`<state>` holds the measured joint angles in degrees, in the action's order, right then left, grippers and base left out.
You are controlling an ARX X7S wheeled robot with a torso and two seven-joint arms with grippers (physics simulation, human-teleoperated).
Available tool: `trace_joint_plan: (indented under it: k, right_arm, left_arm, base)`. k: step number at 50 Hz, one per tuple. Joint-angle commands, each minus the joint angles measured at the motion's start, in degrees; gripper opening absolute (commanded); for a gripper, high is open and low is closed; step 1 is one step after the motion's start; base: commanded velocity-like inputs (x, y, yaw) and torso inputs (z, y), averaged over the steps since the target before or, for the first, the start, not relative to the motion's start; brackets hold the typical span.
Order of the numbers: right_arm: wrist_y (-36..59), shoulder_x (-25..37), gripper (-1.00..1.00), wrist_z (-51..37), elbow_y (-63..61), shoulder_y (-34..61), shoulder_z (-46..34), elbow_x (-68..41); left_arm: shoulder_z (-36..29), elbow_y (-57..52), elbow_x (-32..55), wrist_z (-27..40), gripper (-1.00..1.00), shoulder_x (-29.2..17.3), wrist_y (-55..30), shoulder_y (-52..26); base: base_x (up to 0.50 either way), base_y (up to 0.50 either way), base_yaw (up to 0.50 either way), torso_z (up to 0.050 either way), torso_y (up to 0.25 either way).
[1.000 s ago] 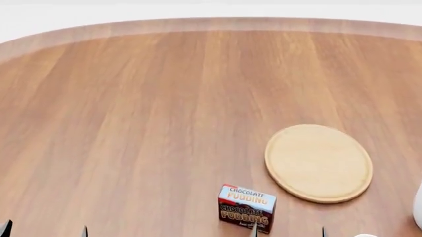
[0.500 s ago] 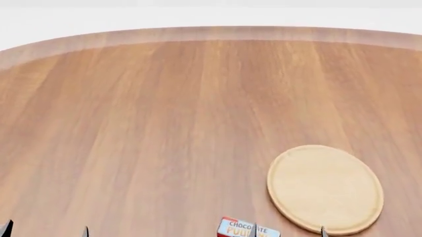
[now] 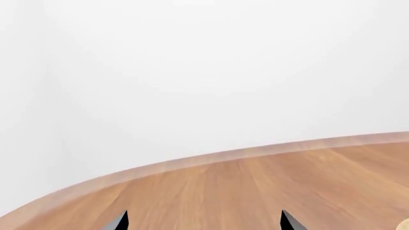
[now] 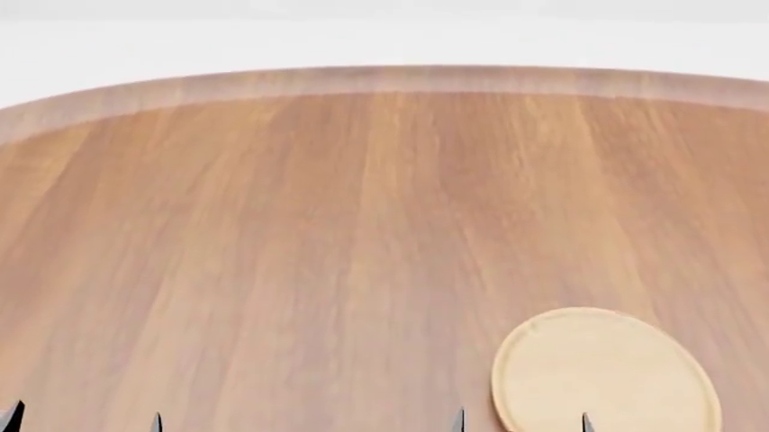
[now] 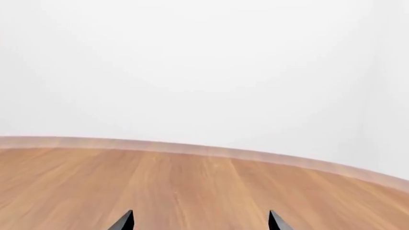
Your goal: Put the chocolate pudding to the left of the plate.
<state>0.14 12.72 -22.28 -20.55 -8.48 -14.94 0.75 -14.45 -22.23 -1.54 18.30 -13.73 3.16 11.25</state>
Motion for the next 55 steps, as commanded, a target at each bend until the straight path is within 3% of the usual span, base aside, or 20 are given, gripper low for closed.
trace_joint_plan:
  k: [1,29,31,44,50,51,55]
  right_arm:
    - [-0.1,0.3,1.00,-0.3,0.0,0.0,-0.3,-0.2]
    - [0.1,1.1,1.00,-1.2,0.2,0.4,-1.5,-0.2]
    - [-4.1,0.6,1.00,-3.2,1.0,-0.2,-0.8,1.0]
    - [-2.7,1.1,1.00,-3.6,0.9,0.0,-1.2,1.3]
    - [0.4,3.7,1.00,-3.4,-4.4,-0.2,0.1,3.2]
    - [3.8,5.0,1.00,-4.2,-7.8,0.3,1.7,5.9]
    - [17.0,12.2,1.00,2.3,-21.3,3.5,10.3,-2.5]
  left_arm:
    - [-0.5,-0.2,0.2,0.6,1.00,-0.5,0.0,0.0]
    - [-1.6,0.0,1.0,1.8,1.00,-1.6,0.0,-0.4]
    - [-1.6,0.1,1.0,1.9,1.00,-1.6,0.0,-0.4]
    - [-2.0,0.3,1.2,2.3,1.00,-1.9,-0.1,-0.7]
    - [-1.9,0.4,1.4,2.4,1.00,-2.0,-0.5,-0.9]
    - [-1.9,0.3,1.5,2.5,1.00,-2.0,-0.5,-0.9]
    - [-2.2,0.6,1.3,2.7,1.00,-2.1,-0.5,-1.1]
  base:
    - [0.25,0.00,0.00,0.000,0.000]
    - [0.24,0.00,0.00,0.000,0.000]
    - [0.24,0.00,0.00,0.000,0.000]
    - [0.00,0.00,0.00,0.000,0.000]
    - [0.00,0.00,0.00,0.000,0.000]
    - [0.00,0.00,0.00,0.000,0.000]
    - [0.00,0.00,0.00,0.000,0.000]
